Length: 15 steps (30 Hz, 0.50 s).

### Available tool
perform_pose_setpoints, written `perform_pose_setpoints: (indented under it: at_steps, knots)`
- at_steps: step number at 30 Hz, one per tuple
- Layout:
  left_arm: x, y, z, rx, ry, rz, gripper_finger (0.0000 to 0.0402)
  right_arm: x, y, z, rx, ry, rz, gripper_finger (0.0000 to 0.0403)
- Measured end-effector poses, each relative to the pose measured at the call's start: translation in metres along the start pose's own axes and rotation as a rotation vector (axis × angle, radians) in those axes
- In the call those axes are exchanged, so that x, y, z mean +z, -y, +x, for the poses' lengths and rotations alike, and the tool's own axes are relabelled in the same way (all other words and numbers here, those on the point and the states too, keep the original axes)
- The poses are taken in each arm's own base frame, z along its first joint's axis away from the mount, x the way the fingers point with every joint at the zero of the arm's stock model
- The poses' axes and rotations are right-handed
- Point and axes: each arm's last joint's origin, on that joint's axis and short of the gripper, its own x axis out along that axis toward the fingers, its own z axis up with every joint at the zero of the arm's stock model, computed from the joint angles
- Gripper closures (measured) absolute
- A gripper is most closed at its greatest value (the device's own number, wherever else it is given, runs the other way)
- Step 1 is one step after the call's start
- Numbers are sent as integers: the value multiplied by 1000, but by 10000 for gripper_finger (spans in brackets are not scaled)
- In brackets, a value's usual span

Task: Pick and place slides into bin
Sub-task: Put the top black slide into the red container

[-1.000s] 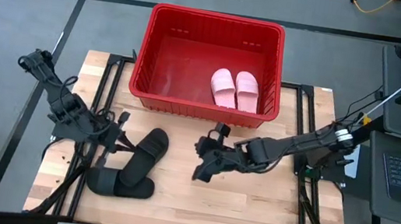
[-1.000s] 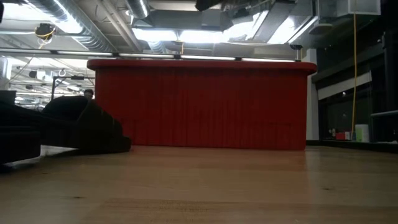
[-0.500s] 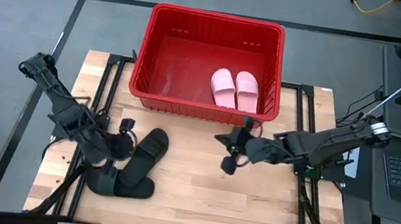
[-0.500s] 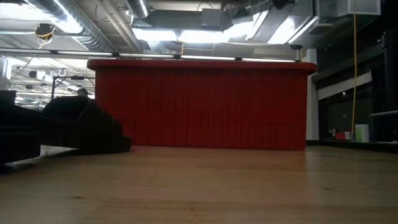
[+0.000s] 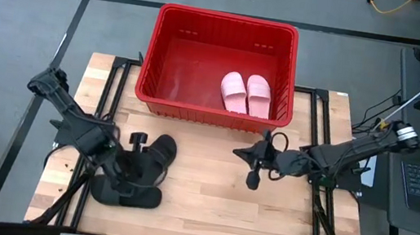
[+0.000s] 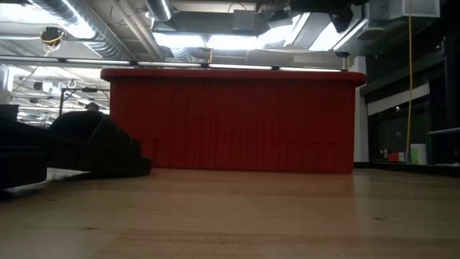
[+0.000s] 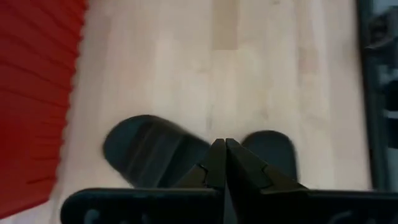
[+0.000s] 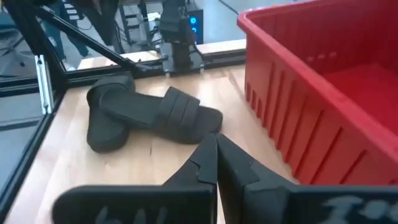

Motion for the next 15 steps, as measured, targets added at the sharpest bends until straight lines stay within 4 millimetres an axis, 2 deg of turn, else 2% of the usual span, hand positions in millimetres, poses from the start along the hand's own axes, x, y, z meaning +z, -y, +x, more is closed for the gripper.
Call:
perform_pose_setpoints:
  at_steps: [6,15]
  knots:
    - [4,-5,7,41,-15,-32,372,3,0,-4,50,3,-23,399]
    - [6,-10,9,61,-21,-63,312,3,-1,-4,74,2,-12,399]
